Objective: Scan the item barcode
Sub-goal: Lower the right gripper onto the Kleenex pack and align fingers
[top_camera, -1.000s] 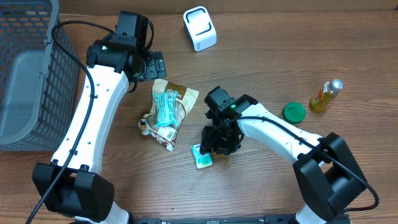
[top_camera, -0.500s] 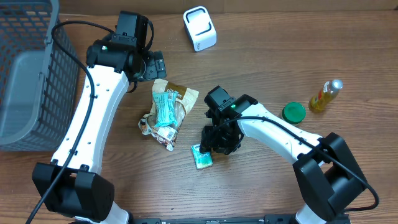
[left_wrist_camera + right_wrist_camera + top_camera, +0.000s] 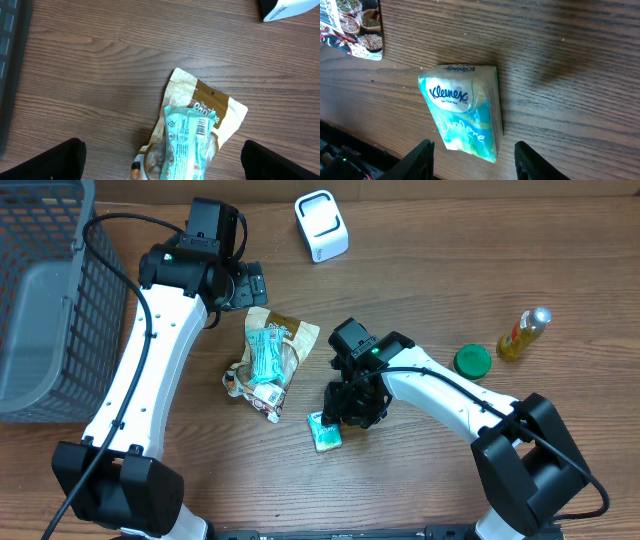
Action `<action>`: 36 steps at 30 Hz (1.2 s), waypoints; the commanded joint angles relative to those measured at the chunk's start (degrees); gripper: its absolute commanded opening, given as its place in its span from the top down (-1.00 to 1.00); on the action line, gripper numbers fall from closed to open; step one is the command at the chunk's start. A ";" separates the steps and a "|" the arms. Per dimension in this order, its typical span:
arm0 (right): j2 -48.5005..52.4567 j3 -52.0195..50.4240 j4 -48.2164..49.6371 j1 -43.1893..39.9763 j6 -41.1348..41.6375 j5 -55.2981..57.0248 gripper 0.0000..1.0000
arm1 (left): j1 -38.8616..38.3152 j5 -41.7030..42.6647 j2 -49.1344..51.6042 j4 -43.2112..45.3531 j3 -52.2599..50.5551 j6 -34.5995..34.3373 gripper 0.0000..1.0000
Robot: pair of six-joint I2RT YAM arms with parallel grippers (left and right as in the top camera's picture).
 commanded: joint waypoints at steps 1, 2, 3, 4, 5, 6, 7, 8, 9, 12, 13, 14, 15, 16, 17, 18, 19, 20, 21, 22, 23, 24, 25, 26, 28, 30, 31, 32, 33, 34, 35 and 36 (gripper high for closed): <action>-0.92 -0.42 0.24 0.33 0.00 0.31 0.03 | -0.28 -0.55 -0.68 0.02 0.96 0.85 -1.00; -0.92 -0.42 0.22 0.33 0.00 0.31 0.03 | -0.28 -0.55 -0.68 0.02 0.96 0.85 -0.99; -0.92 -0.42 0.17 0.33 0.00 0.31 0.03 | -0.28 -0.55 -0.68 0.02 0.96 0.85 -0.99; -0.92 -0.42 0.13 0.33 0.00 0.31 0.03 | -0.28 -0.55 -0.68 0.02 0.96 0.85 -1.00; -0.92 -0.42 0.11 0.33 0.00 0.31 0.03 | -0.28 -0.55 -0.68 0.02 0.96 0.85 -1.00; -0.92 -0.42 0.09 0.33 0.00 0.31 0.03 | -0.28 -0.55 -0.68 0.02 0.96 0.85 -1.00; -0.92 -0.42 0.09 0.33 0.00 0.31 0.03 | -0.28 -0.55 -0.68 0.02 0.96 0.85 -0.99; -0.92 -0.42 0.09 0.33 0.00 0.31 0.03 | -0.28 -0.55 -0.68 0.02 0.96 0.85 -1.00; -0.92 -0.42 0.11 0.33 0.00 0.31 0.03 | -0.28 -0.55 -0.68 0.02 0.96 0.85 -0.99; -0.92 -0.42 0.28 0.33 0.00 0.31 0.03 | -0.28 -0.55 -0.68 0.02 0.96 0.85 -1.00; -0.92 -0.42 0.31 0.33 0.00 0.31 0.03 | -0.28 -0.55 -0.68 0.02 0.96 0.85 -1.00; -0.92 -0.42 0.28 0.33 0.00 0.31 0.03 | -0.28 -0.55 -0.68 0.02 0.96 0.85 -0.99; -0.92 -0.42 0.26 0.33 0.00 0.28 0.03 | -0.28 -0.55 -0.68 0.02 0.96 0.85 -1.00; -0.92 -0.42 0.26 0.33 0.02 0.28 0.04 | -0.26 -0.57 -0.68 0.02 0.96 0.85 -1.00; -0.92 -0.42 0.26 0.33 0.00 0.28 0.05 | -0.26 -0.55 -0.68 0.02 0.96 0.85 -0.99; -0.92 -0.42 0.28 0.33 0.02 0.28 0.06 | -0.28 -0.57 -0.68 0.02 0.96 0.85 -1.00; -0.92 -0.42 0.28 0.33 0.00 0.28 0.05 | -0.28 -0.55 -0.68 0.02 0.96 0.85 -1.00; -0.92 -0.42 0.28 0.33 0.00 0.28 0.05 | -0.28 -0.55 -0.68 0.02 0.96 0.85 -1.00; -0.92 -0.42 0.26 0.33 -0.04 0.31 0.05 | -0.28 -0.55 -0.68 0.02 0.96 0.85 -1.00; -0.92 -0.42 0.24 0.33 -0.04 0.31 0.06 | -0.28 -0.55 -0.68 0.02 0.96 0.85 -0.99; -0.92 -0.42 0.22 0.33 -0.04 0.31 0.05 | -0.28 -0.55 -0.68 0.02 0.96 0.85 -0.99; -0.92 -0.42 0.13 0.33 -0.04 0.31 0.06 | -0.28 -0.55 -0.68 0.02 0.96 0.85 -1.00; -0.92 -0.42 0.09 0.33 -0.04 0.31 0.05 | -0.33 -0.55 -0.68 0.02 0.96 0.85 -0.99; -0.92 -0.42 0.04 0.33 -0.13 0.31 0.06 | -0.33 -0.55 -0.68 0.02 0.96 0.85 -1.00; -0.92 -0.42 -0.17 0.33 -0.72 0.28 0.06 | -0.33 -0.55 -0.68 0.02 0.96 0.85 -1.00; -0.92 -0.42 -0.26 0.33 -0.92 0.31 0.05 | -0.31 -0.55 -0.68 0.02 0.96 0.85 -1.00; -0.92 -0.42 -0.17 0.33 -0.92 0.31 0.02 | -0.31 -0.57 -0.68 0.02 0.96 0.85 -0.99; -0.92 -0.42 -0.11 0.33 -0.90 0.31 0.01 | -0.28 -0.55 -0.68 0.02 0.96 0.85 -1.00; -0.92 -0.42 -0.09 0.33 -0.90 0.28 0.01 | -0.26 -0.55 -0.68 0.02 0.96 0.85 -0.99; -0.92 -0.39 -0.13 0.33 -0.87 0.28 0.01 | -0.26 -0.55 -0.68 0.02 0.96 0.85 -0.99; -0.92 -0.39 -0.26 0.33 -0.90 0.28 0.01 | -0.28 -0.57 -0.68 0.02 0.96 0.85 -0.99; -0.92 -0.39 -0.46 0.31 -0.87 0.26 0.01 | -0.28 -0.55 -0.68 0.02 0.96 0.85 -0.99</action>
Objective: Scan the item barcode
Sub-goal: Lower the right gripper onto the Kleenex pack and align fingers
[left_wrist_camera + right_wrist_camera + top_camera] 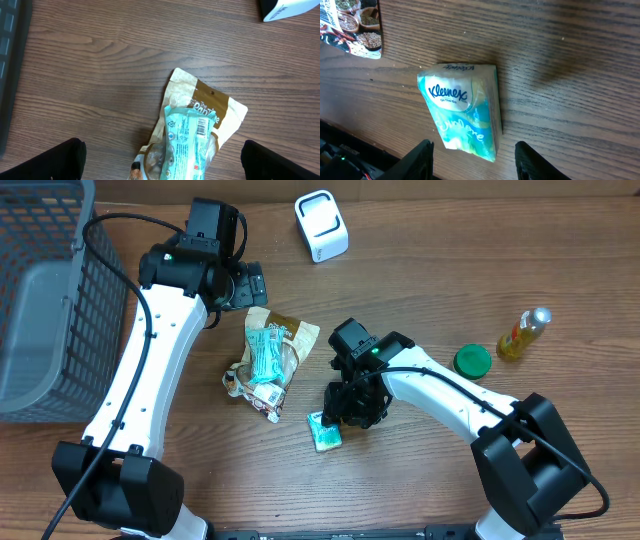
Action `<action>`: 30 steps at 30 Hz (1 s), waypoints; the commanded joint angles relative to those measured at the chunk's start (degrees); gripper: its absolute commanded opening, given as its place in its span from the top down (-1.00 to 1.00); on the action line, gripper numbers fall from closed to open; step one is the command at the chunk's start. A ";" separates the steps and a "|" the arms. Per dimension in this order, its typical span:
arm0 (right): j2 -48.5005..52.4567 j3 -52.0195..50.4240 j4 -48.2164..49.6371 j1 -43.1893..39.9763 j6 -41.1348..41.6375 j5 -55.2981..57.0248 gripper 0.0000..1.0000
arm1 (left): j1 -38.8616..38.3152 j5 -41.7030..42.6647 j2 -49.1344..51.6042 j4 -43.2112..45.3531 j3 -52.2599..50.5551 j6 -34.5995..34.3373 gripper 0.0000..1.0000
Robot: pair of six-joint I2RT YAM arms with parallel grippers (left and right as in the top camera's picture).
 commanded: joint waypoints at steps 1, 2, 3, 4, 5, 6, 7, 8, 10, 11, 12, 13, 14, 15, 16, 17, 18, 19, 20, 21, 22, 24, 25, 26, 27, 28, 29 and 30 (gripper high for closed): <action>-0.94 -0.39 -0.39 0.22 -0.44 0.24 0.03 | -0.28 -0.57 -0.68 0.02 0.96 0.85 -1.00; -0.92 -0.39 -0.57 0.22 -0.44 0.26 0.07 | -0.33 -0.55 -0.68 0.02 0.96 0.85 -1.00; -0.92 -0.39 -0.61 0.22 -0.44 0.24 0.10 | -0.33 -0.55 -0.68 0.02 0.96 0.85 -0.99; -0.92 -0.39 -0.61 0.22 -0.42 0.24 0.10 | -0.33 -0.55 -0.68 0.02 0.96 0.85 -1.00; -0.92 -0.42 -0.57 0.35 -0.44 0.26 0.10 | -0.33 -0.55 -0.68 0.02 0.96 0.85 -0.99; -0.92 -0.42 -0.57 0.55 -0.44 0.28 0.10 | -0.31 -0.57 -0.68 0.02 0.96 0.85 -1.00; -0.92 -0.42 -0.55 0.70 -0.44 0.31 0.10 | -0.31 -0.55 -0.68 0.02 0.96 0.85 -0.99; -0.92 -0.42 -0.55 0.94 -0.44 0.31 0.10 | -0.31 -0.55 -0.68 0.02 0.96 0.85 -1.00; -0.92 -0.42 -0.55 1.25 -0.44 0.31 0.10 | -0.31 -0.55 -0.68 0.02 0.96 0.85 -1.00; -0.92 -0.42 -0.52 1.36 -0.42 0.31 0.10 | -0.31 -0.57 -0.68 0.02 0.96 0.85 -1.00; -0.92 -0.42 -0.52 1.36 -0.44 0.33 0.10 | -0.31 -0.55 -0.68 0.02 0.96 0.85 -0.99; -0.92 -0.42 -0.55 1.36 -0.44 0.48 0.10 | -0.31 -0.57 -0.68 0.02 0.96 0.85 -0.99; -0.92 -0.42 -0.57 1.36 -0.44 0.79 0.10 | -0.31 -0.55 -0.68 0.02 0.96 0.85 -1.00; -0.92 -0.42 -0.61 1.36 -0.42 1.20 0.10 | -0.33 -0.55 -0.68 0.02 0.96 0.85 -1.00; -0.92 -0.42 -0.63 1.36 -0.42 1.46 0.09 | -0.31 -0.55 -0.68 0.00 0.96 0.85 -1.00; -0.92 -0.42 -0.61 1.36 -0.42 1.57 0.09 | -0.31 -0.55 -0.68 0.04 0.96 0.85 -1.00; -0.92 -0.42 -0.57 1.36 -0.42 1.57 0.08 | -0.31 -0.55 -0.68 0.02 0.96 0.85 -1.00; -0.92 -0.42 -0.55 1.36 -0.42 1.60 0.08 | -0.31 -0.55 -0.68 0.02 0.96 0.85 -1.00; -0.92 -0.42 -0.52 1.36 -0.42 1.60 0.08 | -0.31 -0.55 -0.68 0.02 0.96 0.85 -0.99; -0.92 -0.42 -0.52 1.36 -0.44 1.62 0.08 | -0.28 -0.55 -0.68 0.02 0.96 0.85 -1.00; -0.92 -0.50 -0.52 1.36 -0.44 2.01 0.08 | -0.28 -0.55 -0.68 0.02 0.96 0.85 -1.00; -0.92 -0.98 -0.11 1.36 -0.42 2.58 0.08 | -0.28 -0.55 -0.68 0.02 0.96 0.85 -1.00; -0.92 -1.55 0.44 1.36 -0.42 2.73 0.08 | -0.28 -0.55 -0.68 0.02 0.96 0.85 -1.00; -0.92 -2.25 1.20 1.36 -0.42 2.67 0.08 | -0.28 -0.55 -0.68 0.02 0.96 0.85 -1.00; -0.92 -3.08 2.03 1.36 -0.39 2.64 0.08 | -0.28 -0.55 -0.68 0.02 0.96 0.85 -1.00; -0.92 -4.00 2.95 1.36 -0.37 2.54 0.08 | -0.28 -0.55 -0.68 0.02 0.96 0.85 -1.00; -0.92 -4.94 3.96 1.36 -0.37 2.29 0.08 | -0.28 -0.55 -0.68 0.02 0.96 0.85 -1.00; -0.92 -5.57 4.79 1.36 -0.39 1.92 0.08 | -0.28 -0.55 -0.68 0.02 0.96 0.85 -0.99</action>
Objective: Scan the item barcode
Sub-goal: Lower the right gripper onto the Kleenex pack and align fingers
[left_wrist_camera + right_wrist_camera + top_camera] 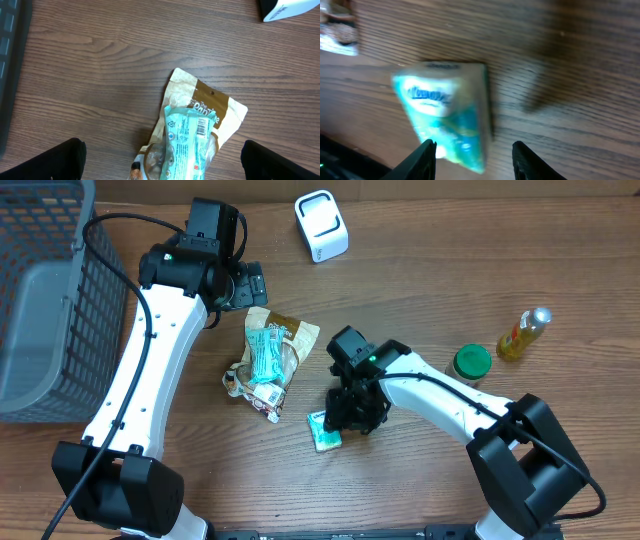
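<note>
A Kleenex tissue pack (445,112) in teal and white lies flat on the wood table (420,290), seen blurred in the right wrist view and also overhead as the tissue pack (324,432). My right gripper (475,160) hangs open just above it, its two black fingers straddling the pack's lower end. The white barcode scanner (321,225) stands at the back of the table. My left gripper (162,162) is open high over a brown snack pouch (220,105) with a teal packet (187,140) lying on it.
A grey wire basket (45,300) fills the left edge. A green lid (472,361) and a small yellow bottle (524,333) sit at the right. The snack pouch pile (268,360) lies just left of the right arm.
The right gripper has shifted: the tissue pack now sits further left in the right wrist view and looks blurred. The left arm has not moved.
At both earlier moments the right gripper stood open over the Kleenex pack and the left gripper open over the snack pouch, with nothing changing. Now the right wrist has shifted a little over the pack, which still lies on the table.
</note>
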Action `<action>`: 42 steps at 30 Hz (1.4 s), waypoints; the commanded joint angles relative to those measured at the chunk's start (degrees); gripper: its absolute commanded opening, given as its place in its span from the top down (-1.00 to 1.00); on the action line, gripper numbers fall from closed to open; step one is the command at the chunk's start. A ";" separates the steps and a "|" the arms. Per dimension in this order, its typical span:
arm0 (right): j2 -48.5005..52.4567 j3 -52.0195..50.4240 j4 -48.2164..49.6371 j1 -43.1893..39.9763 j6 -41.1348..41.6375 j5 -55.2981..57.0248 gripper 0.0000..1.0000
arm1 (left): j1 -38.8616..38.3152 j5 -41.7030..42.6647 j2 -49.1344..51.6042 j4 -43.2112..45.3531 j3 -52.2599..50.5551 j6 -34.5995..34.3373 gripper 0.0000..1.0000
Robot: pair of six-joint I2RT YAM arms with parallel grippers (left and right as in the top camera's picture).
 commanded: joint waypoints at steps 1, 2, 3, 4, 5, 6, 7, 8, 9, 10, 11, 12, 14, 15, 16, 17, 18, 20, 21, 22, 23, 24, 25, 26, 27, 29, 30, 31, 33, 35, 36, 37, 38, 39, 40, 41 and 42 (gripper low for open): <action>-0.92 -3.02 2.64 0.24 -0.11 -0.20 0.08 | -0.28 -0.55 -0.68 0.02 0.96 0.85 -0.99; -0.92 -3.43 3.15 0.24 -0.11 -0.17 0.08 | -0.28 -0.55 -0.68 0.02 0.96 0.85 -1.00; -0.92 -3.74 3.56 0.24 -0.11 -0.17 0.08 | -0.28 -0.55 -0.68 0.02 0.96 0.85 -0.99; -0.92 -4.00 3.87 0.22 -0.11 -0.17 0.08 | -0.28 -0.55 -0.68 0.02 0.96 0.85 -1.00; -0.92 -4.13 3.98 0.22 -0.11 -0.17 0.08 | -0.28 -0.55 -0.68 0.02 0.96 0.85 -1.00; -0.92 -4.20 3.96 0.24 -0.11 -0.17 0.08 | -0.28 -0.55 -0.68 0.02 0.96 0.85 -1.00; -0.92 -4.20 3.96 0.24 -0.11 -0.17 0.08 | -0.28 -0.55 -0.68 0.02 0.96 0.85 -1.00; -0.92 -4.20 3.98 0.24 -0.11 -0.17 0.08 | -0.28 -0.55 -0.68 0.02 0.96 0.85 -1.00; -0.92 -4.20 4.04 0.22 -0.11 -0.17 0.08 | -0.28 -0.55 -0.68 0.02 0.96 0.85 -1.00; -0.92 -4.20 4.09 0.24 -0.09 -0.17 0.08 | -0.28 -0.55 -0.68 0.02 0.96 0.85 -1.00; -0.92 -4.20 4.13 0.24 -0.11 -0.17 0.08 | -0.28 -0.55 -0.68 0.02 0.96 0.85 -1.00; -0.92 -4.20 4.17 0.24 -0.11 -0.17 0.08 | -0.28 -0.55 -0.68 0.02 0.96 0.85 -0.99; -0.92 -4.20 4.17 0.24 -0.11 -0.17 0.08 | -0.28 -0.55 -0.68 0.02 0.96 0.85 -1.00; -0.92 -4.20 4.17 0.24 -0.11 -0.17 0.08 | -0.28 -0.55 -0.68 0.02 0.96 0.85 -1.00; -0.92 -4.20 4.17 0.24 -0.11 -0.17 0.08 | -0.28 -0.55 -0.68 0.02 0.96 0.85 -0.99; -0.92 -4.20 4.15 0.22 -0.11 -0.17 0.08 | -0.28 -0.55 -0.68 0.02 0.96 0.85 -1.00; -0.92 -4.20 4.15 0.22 -0.11 -0.17 0.08 | -0.28 -0.55 -0.68 0.02 0.96 0.85 -0.99; -0.92 -4.20 4.17 0.24 -0.11 -0.17 0.08 | -0.28 -0.55 -0.68 0.02 0.96 0.85 -0.99; -0.92 -4.20 4.17 0.22 -0.11 -0.17 0.08 | -0.28 -0.55 -0.68 0.02 0.96 0.85 -1.00; -0.92 -4.20 4.17 0.22 -0.11 -0.17 0.08 | -0.28 -0.55 -0.68 0.02 0.96 0.85 -1.00; -0.92 -4.20 4.22 0.24 -0.11 -0.17 0.08 | -0.28 -0.55 -0.68 0.02 0.96 0.85 -1.00; -0.92 -4.20 4.24 0.24 -0.11 -0.17 0.08 | -0.28 -0.55 -0.68 0.02 0.96 0.85 -1.00; -0.92 -4.20 4.24 0.24 -0.11 -0.17 0.08 | -0.28 -0.55 -0.68 0.02 0.96 0.85 -1.00; -0.92 -4.20 4.24 0.22 -0.11 -0.17 0.08 | -0.28 -0.55 -0.68 0.02 0.96 0.85 -1.00; -0.92 -4.20 4.28 0.24 -0.11 -0.17 0.08 | -0.28 -0.55 -0.68 0.02 0.96 0.85 -1.00; -0.92 -4.20 4.37 0.22 -0.11 -0.17 0.08 | -0.28 -0.55 -0.68 0.02 0.96 0.85 -1.00; -0.92 -4.20 4.39 0.24 -0.11 -0.17 0.08 | -0.28 -0.55 -0.68 0.02 0.96 0.85 -1.00; -0.92 -4.20 4.39 0.24 -0.11 -0.17 0.08 | -0.28 -0.55 -0.68 0.02 0.96 0.85 -1.00; -0.92 -4.20 4.39 0.24 -0.11 -0.20 0.08 | -0.28 -0.55 -0.68 0.02 0.96 0.85 -1.00; -0.92 -4.20 4.42 0.22 -0.11 -0.22 0.08 | -0.28 -0.55 -0.68 0.02 0.96 0.85 -1.00; -0.92 -4.20 4.39 0.22 -0.11 -0.22 0.08 | -0.28 -0.55 -0.68 0.02 0.96 0.85 -0.99; -0.92 -4.20 4.42 0.24 -0.11 -0.22 0.08 | -0.28 -0.55 -0.68 0.02 0.96 0.85 -1.00; -0.92 -4.20 4.39 0.24 -0.11 -0.22 0.08 | -0.28 -0.55 -0.68 0.02 0.96 0.85 -1.00; -0.92 -4.20 4.37 0.24 -0.11 -0.22 0.08 | -0.28 -0.55 -0.68 0.02 0.96 0.85 -0.99; -0.92 -4.20 4.39 0.24 -0.11 -0.22 0.09 | -0.28 -0.55 -0.68 0.02 0.96 0.85 -1.00; -0.92 -4.20 4.39 0.24 -0.11 -0.24 0.09 | -0.28 -0.55 -0.68 0.02 0.96 0.85 -1.00; -0.92 -4.20 4.39 0.24 -0.11 -0.31 0.08 | -0.28 -0.55 -0.68 0.02 0.96 0.85 -1.00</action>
